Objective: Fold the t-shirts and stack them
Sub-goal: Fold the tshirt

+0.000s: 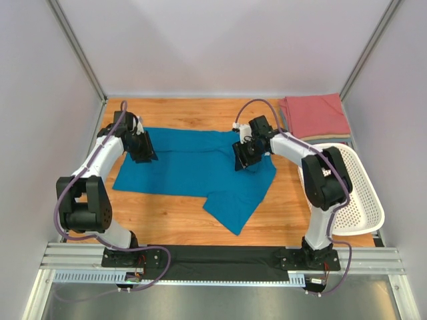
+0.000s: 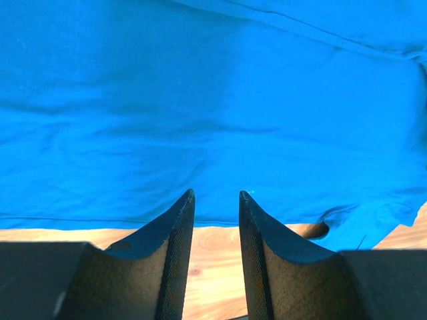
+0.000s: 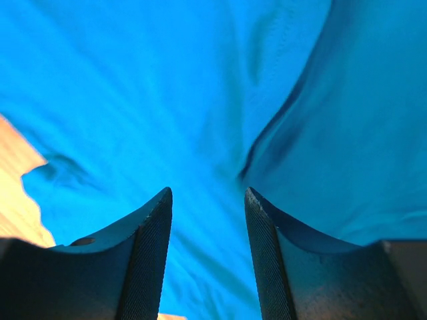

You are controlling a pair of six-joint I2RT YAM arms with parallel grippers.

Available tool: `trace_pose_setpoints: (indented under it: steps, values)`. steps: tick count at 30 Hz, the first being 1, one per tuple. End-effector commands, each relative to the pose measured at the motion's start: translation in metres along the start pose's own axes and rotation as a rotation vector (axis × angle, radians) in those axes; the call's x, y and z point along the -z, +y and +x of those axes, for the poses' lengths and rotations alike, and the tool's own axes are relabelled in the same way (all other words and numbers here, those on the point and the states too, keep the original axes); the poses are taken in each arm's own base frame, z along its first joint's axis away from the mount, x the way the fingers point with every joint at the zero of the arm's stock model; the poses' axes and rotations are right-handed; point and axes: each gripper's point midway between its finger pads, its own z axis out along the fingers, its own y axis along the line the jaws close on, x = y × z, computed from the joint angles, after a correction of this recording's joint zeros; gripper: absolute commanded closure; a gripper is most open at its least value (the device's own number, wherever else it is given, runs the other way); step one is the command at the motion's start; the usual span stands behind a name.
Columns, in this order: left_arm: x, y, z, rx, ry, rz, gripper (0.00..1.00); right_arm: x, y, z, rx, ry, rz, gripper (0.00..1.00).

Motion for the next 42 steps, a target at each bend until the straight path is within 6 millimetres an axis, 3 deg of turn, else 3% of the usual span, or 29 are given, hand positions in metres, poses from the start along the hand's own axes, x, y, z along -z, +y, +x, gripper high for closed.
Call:
trace_pose_setpoints:
  steps: [1,6,9,11,15,21,28,31,36,42]
  values:
    - [0.016,-0.019,-0.010,-0.051,-0.062,0.040,0.59,0.023,0.014,-0.016,0.050,-0.113,0.037,0.51]
    - [0.013,-0.041,0.001,-0.082,-0.043,0.065,0.59,0.030,0.006,-0.010,0.044,-0.128,0.114,0.57]
    - [0.007,-0.067,0.010,-0.104,-0.039,0.129,0.59,0.037,0.007,-0.017,0.028,-0.161,0.130,0.60]
    - [0.003,-0.091,0.013,-0.112,-0.038,0.203,0.59,0.043,-0.001,-0.027,0.009,-0.196,0.190,0.61]
    - [-0.008,-0.106,0.016,-0.098,-0.002,0.215,0.59,0.040,-0.004,-0.059,0.002,-0.284,0.194,0.59]
    - [-0.007,-0.103,0.015,-0.095,-0.017,0.196,0.59,0.010,-0.019,-0.087,-0.021,-0.278,0.191,0.49]
    - [-0.008,-0.097,0.014,-0.108,-0.020,0.160,0.59,-0.023,-0.013,-0.089,-0.033,-0.230,0.082,0.47]
    - [-0.006,-0.096,0.013,-0.110,-0.027,0.155,0.59,-0.024,-0.013,-0.087,-0.029,-0.224,0.075,0.47]
    - [-0.008,-0.096,0.014,-0.102,-0.028,0.161,0.59,-0.008,0.016,-0.080,0.008,-0.240,0.025,0.49]
    - [-0.016,-0.097,0.027,-0.098,-0.001,0.188,0.59,0.005,0.056,-0.045,0.053,-0.234,-0.043,0.50]
